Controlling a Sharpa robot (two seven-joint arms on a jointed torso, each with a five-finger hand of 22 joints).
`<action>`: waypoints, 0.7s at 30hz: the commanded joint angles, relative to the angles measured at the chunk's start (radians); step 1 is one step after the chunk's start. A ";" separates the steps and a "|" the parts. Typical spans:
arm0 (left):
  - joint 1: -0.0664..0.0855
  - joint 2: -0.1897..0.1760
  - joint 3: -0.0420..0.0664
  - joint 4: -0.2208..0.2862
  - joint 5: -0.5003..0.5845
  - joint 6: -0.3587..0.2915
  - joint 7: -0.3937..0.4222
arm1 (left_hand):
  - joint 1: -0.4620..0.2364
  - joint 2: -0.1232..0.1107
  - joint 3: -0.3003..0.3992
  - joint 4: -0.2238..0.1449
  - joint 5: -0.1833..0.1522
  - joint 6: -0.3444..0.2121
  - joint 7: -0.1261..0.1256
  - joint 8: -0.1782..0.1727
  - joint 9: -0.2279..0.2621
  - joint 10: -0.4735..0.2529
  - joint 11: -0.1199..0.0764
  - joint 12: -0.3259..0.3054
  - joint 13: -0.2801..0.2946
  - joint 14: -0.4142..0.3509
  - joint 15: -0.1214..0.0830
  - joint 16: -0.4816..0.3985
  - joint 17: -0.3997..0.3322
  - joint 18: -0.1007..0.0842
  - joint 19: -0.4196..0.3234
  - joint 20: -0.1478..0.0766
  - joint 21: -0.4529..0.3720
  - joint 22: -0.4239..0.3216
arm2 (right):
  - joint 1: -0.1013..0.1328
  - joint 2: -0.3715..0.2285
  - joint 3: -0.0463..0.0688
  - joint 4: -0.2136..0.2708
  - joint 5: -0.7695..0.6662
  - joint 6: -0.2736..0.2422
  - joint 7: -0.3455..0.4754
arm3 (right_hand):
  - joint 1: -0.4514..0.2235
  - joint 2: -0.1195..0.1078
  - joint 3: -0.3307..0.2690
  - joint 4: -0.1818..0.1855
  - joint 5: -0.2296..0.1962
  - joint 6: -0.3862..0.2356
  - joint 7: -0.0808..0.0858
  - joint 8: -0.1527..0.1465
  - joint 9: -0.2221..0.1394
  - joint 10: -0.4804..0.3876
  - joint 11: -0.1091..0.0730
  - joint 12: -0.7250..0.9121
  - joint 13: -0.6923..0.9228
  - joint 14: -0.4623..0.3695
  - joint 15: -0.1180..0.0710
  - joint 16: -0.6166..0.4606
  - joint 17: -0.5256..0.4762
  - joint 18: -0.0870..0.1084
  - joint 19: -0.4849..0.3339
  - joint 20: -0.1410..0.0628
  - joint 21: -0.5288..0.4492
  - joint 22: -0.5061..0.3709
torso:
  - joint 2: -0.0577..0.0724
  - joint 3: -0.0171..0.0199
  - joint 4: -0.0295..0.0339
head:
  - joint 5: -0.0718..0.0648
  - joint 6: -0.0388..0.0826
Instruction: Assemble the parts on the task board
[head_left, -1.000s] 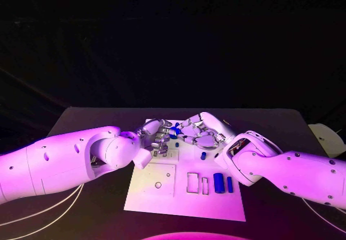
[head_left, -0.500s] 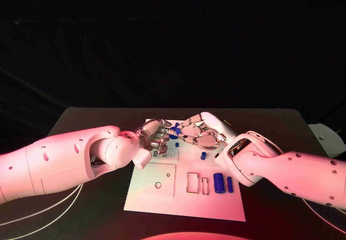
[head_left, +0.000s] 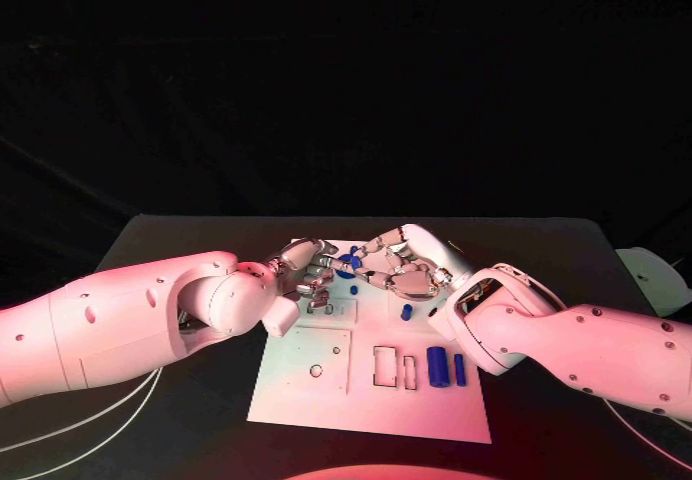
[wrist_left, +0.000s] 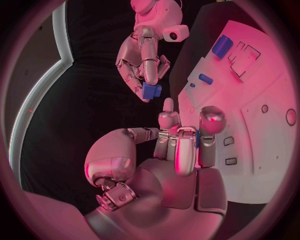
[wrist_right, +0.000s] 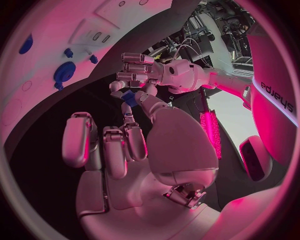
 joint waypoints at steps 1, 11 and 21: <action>0.001 -0.007 0.002 -0.007 -0.029 -0.021 0.000 | -0.006 -0.004 0.007 -0.002 -0.001 -0.004 0.002 -0.006 0.001 -0.004 0.003 -0.007 -0.001 0.081 -0.005 -0.003 0.186 -0.016 0.000 -0.006 0.004 -0.002 | -0.002 0.000 0.001 0.001 0.004 -0.003 0.009 | 0.001 0.001 -0.006 0.002 0.000 0.005 0.000 0.004 -0.001 -0.001 0.004 0.001 0.074 0.102 0.003 0.003 0.255 -0.009 0.004 0.001 0.003 0.108 | 0.000 -0.0004 -0.0004 | 0.001 0.001; 0.004 -0.069 0.006 -0.025 -0.051 -0.047 0.026 | -0.003 -0.008 0.012 -0.005 0.000 -0.008 0.003 -0.009 0.003 -0.007 0.005 -0.008 0.000 0.080 -0.004 -0.004 0.183 -0.015 -0.001 -0.006 0.003 -0.004 | -0.005 0.019 0.001 -0.032 0.007 0.023 -0.007 | -0.001 0.001 -0.009 0.003 -0.003 0.005 0.000 0.004 -0.001 -0.001 0.004 0.001 0.074 0.102 0.004 0.003 0.255 -0.009 0.004 0.001 0.003 0.108 | -0.001 -0.0011 0.0023 | 0.002 0.001; 0.009 -0.117 0.008 -0.008 -0.085 -0.031 0.023 | 0.001 -0.013 0.016 -0.007 -0.001 -0.011 0.005 -0.011 0.004 -0.011 0.006 -0.014 -0.005 0.080 -0.003 -0.005 0.181 -0.015 -0.001 -0.005 0.003 -0.004 | -0.023 0.060 0.000 -0.091 -0.018 0.048 -0.027 | -0.001 0.000 -0.010 0.003 -0.005 0.005 0.001 0.004 -0.001 -0.003 0.004 -0.001 0.072 0.102 0.004 0.002 0.254 -0.008 0.002 0.001 -0.002 0.106 | 0.000 -0.0018 0.0022 | 0.011 -0.002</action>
